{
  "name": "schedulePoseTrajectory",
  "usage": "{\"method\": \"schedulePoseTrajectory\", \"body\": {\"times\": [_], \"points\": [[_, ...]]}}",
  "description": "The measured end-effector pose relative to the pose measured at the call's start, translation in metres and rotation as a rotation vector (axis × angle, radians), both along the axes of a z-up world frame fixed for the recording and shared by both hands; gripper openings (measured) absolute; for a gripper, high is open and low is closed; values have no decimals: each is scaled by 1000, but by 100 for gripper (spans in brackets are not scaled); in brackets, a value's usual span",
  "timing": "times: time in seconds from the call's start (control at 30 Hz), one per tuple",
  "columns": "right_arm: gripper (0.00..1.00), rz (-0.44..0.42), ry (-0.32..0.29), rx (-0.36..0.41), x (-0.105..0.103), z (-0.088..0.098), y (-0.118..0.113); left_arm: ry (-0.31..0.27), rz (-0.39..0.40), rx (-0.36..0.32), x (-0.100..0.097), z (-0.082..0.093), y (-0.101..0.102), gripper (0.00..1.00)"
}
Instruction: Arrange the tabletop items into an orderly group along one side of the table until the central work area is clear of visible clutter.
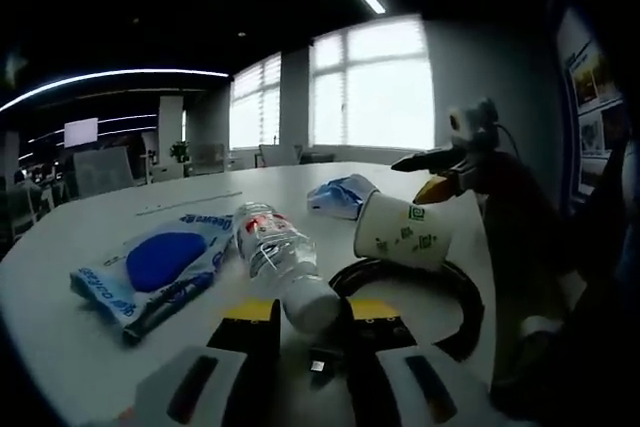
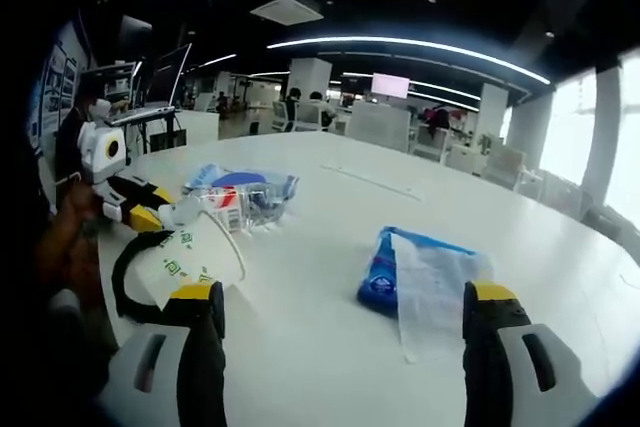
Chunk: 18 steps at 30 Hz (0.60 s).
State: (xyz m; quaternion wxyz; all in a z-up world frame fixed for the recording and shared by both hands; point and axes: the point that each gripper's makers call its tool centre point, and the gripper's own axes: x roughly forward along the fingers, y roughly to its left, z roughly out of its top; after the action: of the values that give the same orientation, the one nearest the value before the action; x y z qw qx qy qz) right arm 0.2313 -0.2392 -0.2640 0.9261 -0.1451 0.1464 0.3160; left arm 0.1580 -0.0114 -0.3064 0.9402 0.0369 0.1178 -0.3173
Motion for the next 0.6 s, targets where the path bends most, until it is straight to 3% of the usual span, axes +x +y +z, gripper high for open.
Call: {"method": "schedulePoseTrajectory", "body": {"times": [0.6], "points": [[95, -6, 11, -1, -2, -6, -4, -69, 20, -9, 1, 10, 5, 21]]}}
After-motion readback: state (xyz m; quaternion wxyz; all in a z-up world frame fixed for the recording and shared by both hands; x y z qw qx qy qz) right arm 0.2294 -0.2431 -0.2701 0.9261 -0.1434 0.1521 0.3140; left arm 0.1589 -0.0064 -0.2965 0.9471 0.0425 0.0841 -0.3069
